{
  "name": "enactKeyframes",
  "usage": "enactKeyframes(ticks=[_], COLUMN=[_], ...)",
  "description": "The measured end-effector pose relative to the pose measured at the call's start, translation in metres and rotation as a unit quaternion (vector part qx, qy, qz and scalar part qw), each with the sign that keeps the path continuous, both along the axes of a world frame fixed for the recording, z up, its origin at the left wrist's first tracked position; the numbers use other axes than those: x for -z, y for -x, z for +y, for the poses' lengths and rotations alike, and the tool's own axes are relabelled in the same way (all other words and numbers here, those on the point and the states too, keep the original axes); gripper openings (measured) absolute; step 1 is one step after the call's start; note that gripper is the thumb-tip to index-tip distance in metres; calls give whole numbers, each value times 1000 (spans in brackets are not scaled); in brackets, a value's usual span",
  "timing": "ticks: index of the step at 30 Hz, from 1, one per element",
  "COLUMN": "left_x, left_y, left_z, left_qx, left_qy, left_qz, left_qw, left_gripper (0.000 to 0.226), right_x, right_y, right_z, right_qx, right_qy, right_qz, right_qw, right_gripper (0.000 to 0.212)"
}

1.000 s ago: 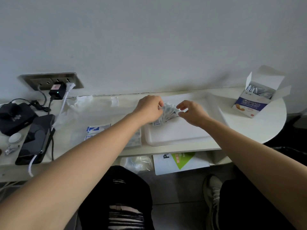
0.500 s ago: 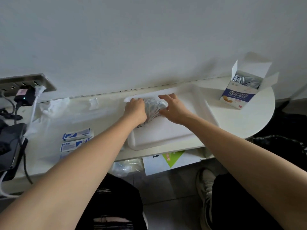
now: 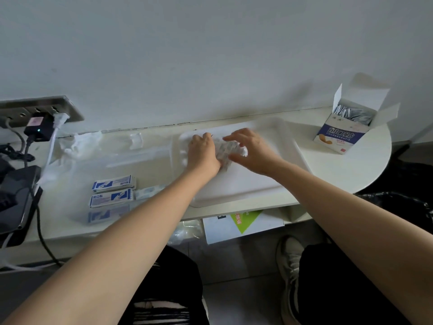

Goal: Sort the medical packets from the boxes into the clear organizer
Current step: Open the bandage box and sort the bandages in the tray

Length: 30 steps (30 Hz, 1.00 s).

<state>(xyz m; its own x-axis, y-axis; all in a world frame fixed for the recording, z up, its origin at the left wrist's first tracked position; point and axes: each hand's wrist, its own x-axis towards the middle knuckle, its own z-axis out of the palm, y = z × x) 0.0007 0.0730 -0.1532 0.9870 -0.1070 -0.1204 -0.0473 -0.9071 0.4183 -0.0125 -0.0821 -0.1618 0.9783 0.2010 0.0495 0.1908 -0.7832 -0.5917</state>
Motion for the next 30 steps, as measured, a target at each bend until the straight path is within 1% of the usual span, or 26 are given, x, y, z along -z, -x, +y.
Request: enactKeyframes(ticks=[1,3,6,9,11,13,15,17,18,19,20,21,22,24,26,28,30], left_x=[2,6,10,13,12,8,2,-4,-5,-7,-8,-8,-7,-4,0,2,2], left_y=[1,2,1,1,3,7,12,17,21,25,29,34,40,48,56,62,66], left_z=[1,5,11,14,13,13,13,11,10,7,4,1,-2,-5,-6,-5,-3], left_qx=[-8,-11,-17,-25,-29,-41,-52,-50,-44,-36,-25,-14,-4,9,5,-8,-23], left_qy=[-12,-17,1,11,14,39,73,94,110,125,138,148,154,141,100,56,34], left_qz=[16,30,12,-2,-18,-48,-103,-152,-167,-174,-179,-183,-185,-183,-163,-123,-95], left_qw=[1000,999,1000,1000,999,997,991,983,979,976,974,972,971,973,981,991,995], left_gripper=[70,64,54,48,46,43,34,26,24,23,22,20,19,20,27,37,38], right_x=[3,7,9,8,8,8,5,-6,-13,-20,-26,-30,-32,-32,-32,-31,-25], right_y=[1,3,5,6,6,6,5,5,6,8,10,13,16,21,26,33,41], right_z=[4,7,4,1,-2,-3,-4,-2,-1,-1,-2,-3,-4,-7,-13,-22,-31], right_qx=[-17,-12,18,34,36,40,69,119,135,142,139,123,100,71,77,79,73], right_qy=[18,45,55,63,58,42,0,-80,-141,-213,-265,-285,-274,-233,-226,-221,-190], right_qz=[3,4,-7,4,14,26,29,38,70,121,173,211,224,212,201,197,191], right_qw=[1000,999,998,997,998,998,997,989,978,959,938,927,930,946,950,952,960], right_gripper=[38,30,26,26,27,26,25,28,34,39,42,40,31,14,14,15,15])
